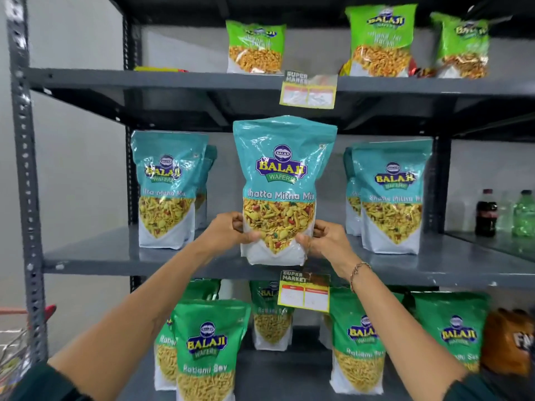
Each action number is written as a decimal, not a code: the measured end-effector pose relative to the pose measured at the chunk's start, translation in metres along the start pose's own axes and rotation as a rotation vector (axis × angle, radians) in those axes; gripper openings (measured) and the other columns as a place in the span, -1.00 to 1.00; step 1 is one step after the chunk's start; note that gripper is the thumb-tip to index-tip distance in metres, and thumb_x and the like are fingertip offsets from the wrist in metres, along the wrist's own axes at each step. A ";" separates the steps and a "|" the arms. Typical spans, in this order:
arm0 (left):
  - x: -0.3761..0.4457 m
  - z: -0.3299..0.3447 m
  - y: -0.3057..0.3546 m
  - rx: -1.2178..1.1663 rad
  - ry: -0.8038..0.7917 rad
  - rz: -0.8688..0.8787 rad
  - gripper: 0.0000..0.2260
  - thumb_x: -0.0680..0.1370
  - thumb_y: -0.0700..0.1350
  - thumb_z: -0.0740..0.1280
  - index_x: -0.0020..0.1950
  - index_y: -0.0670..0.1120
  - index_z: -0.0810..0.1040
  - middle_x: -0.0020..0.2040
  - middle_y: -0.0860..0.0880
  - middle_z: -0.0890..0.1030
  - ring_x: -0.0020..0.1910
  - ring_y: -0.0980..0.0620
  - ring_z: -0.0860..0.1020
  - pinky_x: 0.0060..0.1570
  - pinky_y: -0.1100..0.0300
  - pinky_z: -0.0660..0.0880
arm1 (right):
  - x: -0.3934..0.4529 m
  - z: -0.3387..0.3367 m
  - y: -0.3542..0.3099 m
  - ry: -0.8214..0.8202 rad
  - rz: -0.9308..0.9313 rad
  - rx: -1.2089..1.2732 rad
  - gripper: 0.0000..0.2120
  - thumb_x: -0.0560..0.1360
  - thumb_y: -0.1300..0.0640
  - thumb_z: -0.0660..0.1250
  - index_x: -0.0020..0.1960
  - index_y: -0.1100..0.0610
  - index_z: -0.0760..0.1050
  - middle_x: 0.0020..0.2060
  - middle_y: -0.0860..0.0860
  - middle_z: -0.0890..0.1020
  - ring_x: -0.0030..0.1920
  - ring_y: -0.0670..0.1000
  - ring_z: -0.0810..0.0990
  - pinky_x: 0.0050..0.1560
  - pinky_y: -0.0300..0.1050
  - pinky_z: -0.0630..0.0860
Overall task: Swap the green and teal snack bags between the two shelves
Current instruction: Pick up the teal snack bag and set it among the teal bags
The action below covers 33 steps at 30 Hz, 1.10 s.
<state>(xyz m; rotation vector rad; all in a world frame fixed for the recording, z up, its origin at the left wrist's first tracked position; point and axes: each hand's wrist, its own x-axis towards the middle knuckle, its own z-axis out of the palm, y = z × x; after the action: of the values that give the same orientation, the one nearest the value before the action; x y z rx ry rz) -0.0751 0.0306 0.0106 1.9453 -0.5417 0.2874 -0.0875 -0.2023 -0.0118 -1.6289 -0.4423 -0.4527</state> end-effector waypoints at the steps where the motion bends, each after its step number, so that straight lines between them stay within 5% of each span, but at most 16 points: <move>1: 0.011 0.002 -0.005 -0.011 0.008 -0.005 -0.78 0.37 -0.12 0.50 -0.30 -0.07 0.45 -0.54 0.15 0.48 -0.44 0.21 0.44 -0.29 0.34 0.38 | 0.009 -0.001 0.005 0.011 0.005 -0.004 -0.81 0.31 0.29 0.46 -0.15 0.05 0.60 -0.22 -0.08 0.68 -0.20 -0.14 0.64 -0.18 -0.27 0.58; 5: 0.050 0.012 -0.025 -0.059 0.007 -0.037 -0.79 0.35 -0.13 0.51 -0.07 -0.11 0.58 -0.17 0.02 0.69 -0.10 0.04 0.63 0.04 0.15 0.52 | 0.042 -0.009 0.028 0.043 0.050 -0.008 -0.78 0.28 0.29 0.49 -0.09 0.15 0.59 -0.13 0.04 0.68 -0.08 0.00 0.63 0.01 -0.11 0.58; 8: 0.069 0.025 -0.034 -0.078 0.018 -0.065 -0.70 0.35 -0.16 0.51 0.04 -0.16 0.57 0.00 -0.10 0.69 0.03 -0.04 0.63 0.13 0.09 0.54 | 0.060 -0.017 0.040 0.059 0.072 -0.029 -0.75 0.29 0.32 0.47 -0.06 0.17 0.57 -0.06 0.11 0.65 -0.06 0.01 0.62 -0.03 -0.16 0.56; 14: 0.092 0.042 -0.047 -0.113 0.048 -0.054 -0.83 0.37 -0.20 0.49 -0.16 0.00 0.55 -0.04 -0.07 0.66 0.01 -0.04 0.62 0.07 0.13 0.51 | 0.084 -0.028 0.055 0.020 0.118 -0.073 -0.65 0.32 0.33 0.45 0.09 0.26 0.52 0.02 0.14 0.63 -0.04 -0.01 0.61 -0.14 -0.30 0.55; 19: 0.098 0.044 -0.051 -0.138 0.017 -0.047 -0.80 0.40 -0.18 0.46 -0.03 -0.06 0.52 0.03 -0.07 0.64 0.01 -0.01 0.59 0.03 0.21 0.49 | 0.091 -0.026 0.058 -0.012 0.133 -0.071 -0.64 0.37 0.34 0.40 0.15 0.27 0.47 0.02 0.09 0.59 -0.05 -0.05 0.56 -0.24 -0.39 0.53; 25: 0.099 0.045 -0.056 -0.161 0.000 -0.023 -0.71 0.44 -0.19 0.42 0.14 -0.14 0.50 0.03 -0.03 0.60 -0.04 0.10 0.57 -0.15 0.39 0.49 | 0.093 -0.027 0.062 -0.033 0.147 -0.155 -0.63 0.40 0.26 0.39 0.18 0.21 0.45 0.07 0.07 0.60 0.08 0.01 0.55 0.06 -0.15 0.49; 33: 0.100 0.047 -0.055 -0.060 0.000 -0.022 -0.72 0.47 -0.13 0.39 0.15 -0.13 0.48 0.04 -0.02 0.59 0.03 0.04 0.54 0.06 0.19 0.44 | 0.091 -0.025 0.060 -0.033 0.152 -0.182 -0.64 0.39 0.24 0.40 0.17 0.18 0.45 0.10 0.08 0.59 0.10 0.03 0.55 0.17 -0.05 0.48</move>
<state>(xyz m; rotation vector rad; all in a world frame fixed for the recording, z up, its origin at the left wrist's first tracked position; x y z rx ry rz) 0.0367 -0.0170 -0.0104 1.8922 -0.5226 0.2544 0.0210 -0.2316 -0.0111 -1.8330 -0.3058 -0.3607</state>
